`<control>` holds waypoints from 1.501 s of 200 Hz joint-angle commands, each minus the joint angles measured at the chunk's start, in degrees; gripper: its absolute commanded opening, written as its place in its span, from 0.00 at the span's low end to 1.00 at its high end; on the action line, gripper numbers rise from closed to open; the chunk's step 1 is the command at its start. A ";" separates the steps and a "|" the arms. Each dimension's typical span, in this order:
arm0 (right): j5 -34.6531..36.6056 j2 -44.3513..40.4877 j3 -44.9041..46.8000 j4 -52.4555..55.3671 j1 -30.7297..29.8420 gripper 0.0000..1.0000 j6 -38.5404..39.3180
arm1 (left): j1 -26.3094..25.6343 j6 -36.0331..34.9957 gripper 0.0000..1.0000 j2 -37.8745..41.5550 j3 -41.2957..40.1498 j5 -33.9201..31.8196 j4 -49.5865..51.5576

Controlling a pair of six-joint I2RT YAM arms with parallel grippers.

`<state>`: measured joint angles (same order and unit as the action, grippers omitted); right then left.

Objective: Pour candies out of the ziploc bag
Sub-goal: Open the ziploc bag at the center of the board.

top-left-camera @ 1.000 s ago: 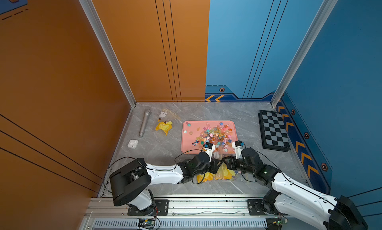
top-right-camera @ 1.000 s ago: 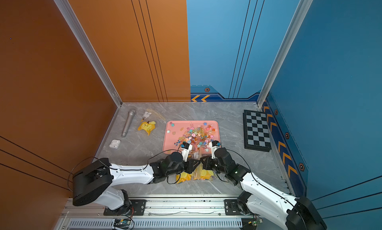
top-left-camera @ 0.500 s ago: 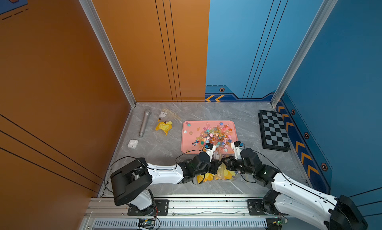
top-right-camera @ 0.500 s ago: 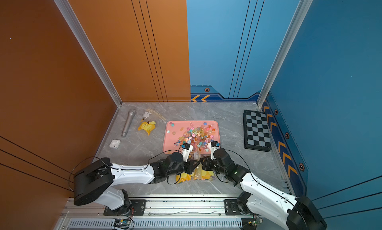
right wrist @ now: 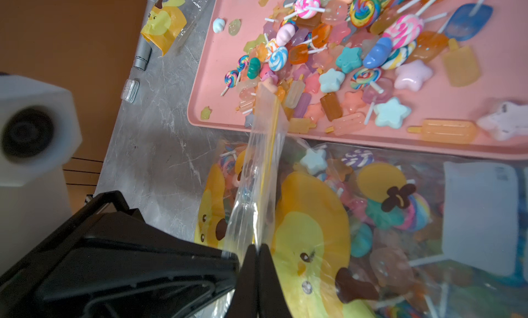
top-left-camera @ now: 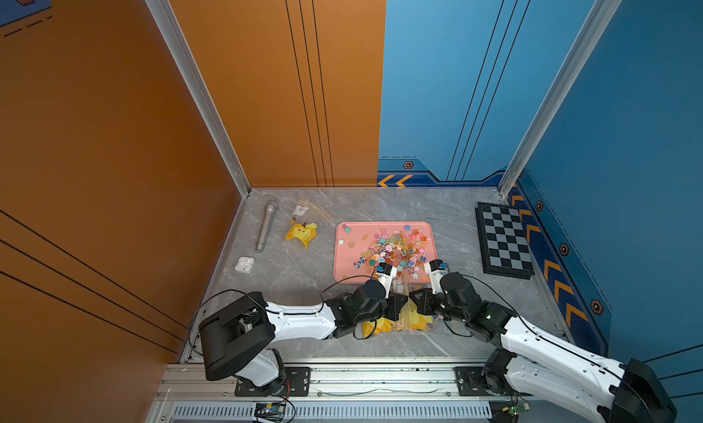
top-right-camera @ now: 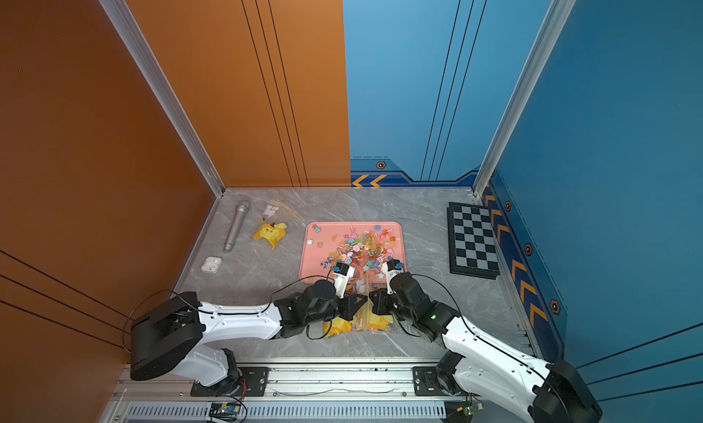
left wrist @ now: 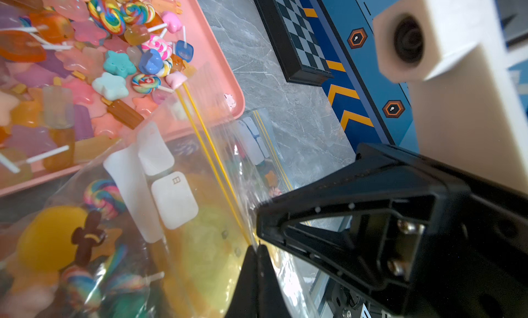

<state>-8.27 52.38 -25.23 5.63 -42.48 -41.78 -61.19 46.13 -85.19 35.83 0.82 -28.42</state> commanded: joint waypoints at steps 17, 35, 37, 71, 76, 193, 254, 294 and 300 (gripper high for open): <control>2.82 -0.18 -1.21 5.96 -0.17 0.00 1.95 | 0.06 -2.85 0.00 4.68 -0.35 -7.47 5.14; 3.06 0.08 -1.39 6.13 -0.28 0.00 2.22 | -0.10 -3.80 0.00 6.18 0.33 -9.44 8.94; 3.08 0.20 -1.39 6.14 -0.27 0.00 2.29 | -0.08 -3.82 0.00 6.35 0.41 -9.68 9.34; 3.18 0.50 -1.63 6.30 -0.30 0.00 2.50 | -0.20 -5.43 0.00 8.38 1.69 -11.84 13.95; 3.24 0.44 -1.58 6.32 -0.31 0.00 2.58 | -0.25 -5.62 0.00 8.66 1.85 -11.94 14.46; 4.32 -0.61 -1.27 7.37 -0.85 0.00 2.76 | -3.27 -14.18 0.00 12.57 12.93 -21.54 36.09; 4.67 -1.38 -1.39 7.41 -1.30 0.00 2.58 | -6.56 -19.00 0.00 10.73 21.04 -27.70 47.45; 6.60 -3.28 -1.09 8.91 -1.31 0.00 2.58 | -6.79 -20.89 0.00 11.64 22.80 -30.16 50.91; 6.99 -3.54 -0.98 9.17 -1.35 0.00 2.54 | -6.66 -21.00 0.00 11.93 22.71 -30.42 51.09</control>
<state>-4.16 50.41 -26.81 12.01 -43.53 -40.27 -67.51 27.42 -74.19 56.86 -25.85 19.25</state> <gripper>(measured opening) 0.047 0.047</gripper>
